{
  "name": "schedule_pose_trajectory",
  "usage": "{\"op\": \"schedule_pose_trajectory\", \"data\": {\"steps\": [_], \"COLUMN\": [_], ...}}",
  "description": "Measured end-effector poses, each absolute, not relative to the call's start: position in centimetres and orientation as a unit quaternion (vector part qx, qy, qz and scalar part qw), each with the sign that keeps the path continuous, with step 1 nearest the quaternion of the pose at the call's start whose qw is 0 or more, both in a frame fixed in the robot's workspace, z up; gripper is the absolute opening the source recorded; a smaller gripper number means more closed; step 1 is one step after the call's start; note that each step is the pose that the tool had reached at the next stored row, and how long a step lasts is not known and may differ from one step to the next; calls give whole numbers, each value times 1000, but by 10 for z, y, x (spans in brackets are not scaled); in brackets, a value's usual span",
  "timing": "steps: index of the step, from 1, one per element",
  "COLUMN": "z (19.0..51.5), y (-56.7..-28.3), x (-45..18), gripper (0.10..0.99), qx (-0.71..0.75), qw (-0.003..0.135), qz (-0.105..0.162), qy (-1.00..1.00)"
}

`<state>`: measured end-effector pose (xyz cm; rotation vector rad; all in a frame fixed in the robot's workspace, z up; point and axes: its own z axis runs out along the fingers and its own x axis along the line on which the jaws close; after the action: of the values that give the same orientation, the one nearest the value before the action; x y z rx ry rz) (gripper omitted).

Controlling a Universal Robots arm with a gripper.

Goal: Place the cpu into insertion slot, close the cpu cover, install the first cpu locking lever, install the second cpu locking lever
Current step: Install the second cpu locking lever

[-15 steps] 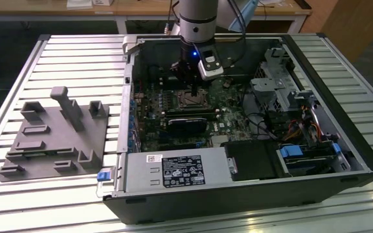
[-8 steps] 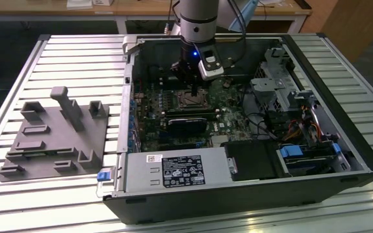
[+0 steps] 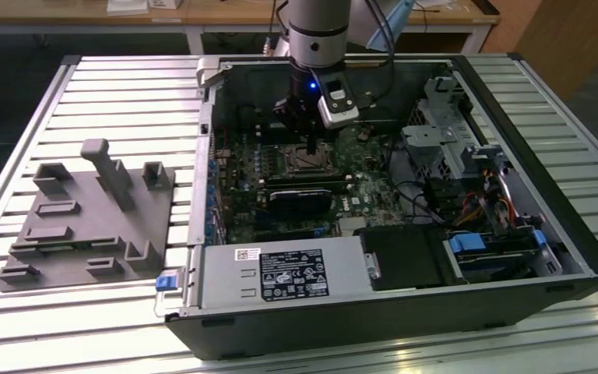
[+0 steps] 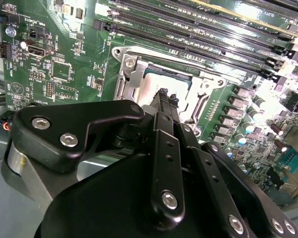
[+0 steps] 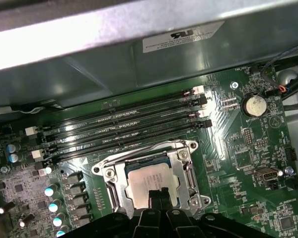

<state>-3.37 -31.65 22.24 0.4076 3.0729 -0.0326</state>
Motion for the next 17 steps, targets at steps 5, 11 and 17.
{"op": "schedule_pose_trajectory", "data": {"steps": [5,11,17], "z": [229,240,242], "y": [-316,-316,-316], "x": [-34,-34,-34], "gripper": [106,106,106], "qx": [132,132,132], "qw": [21,21,21], "qz": [-11,-11,-10], "qy": [991,991,991]}}
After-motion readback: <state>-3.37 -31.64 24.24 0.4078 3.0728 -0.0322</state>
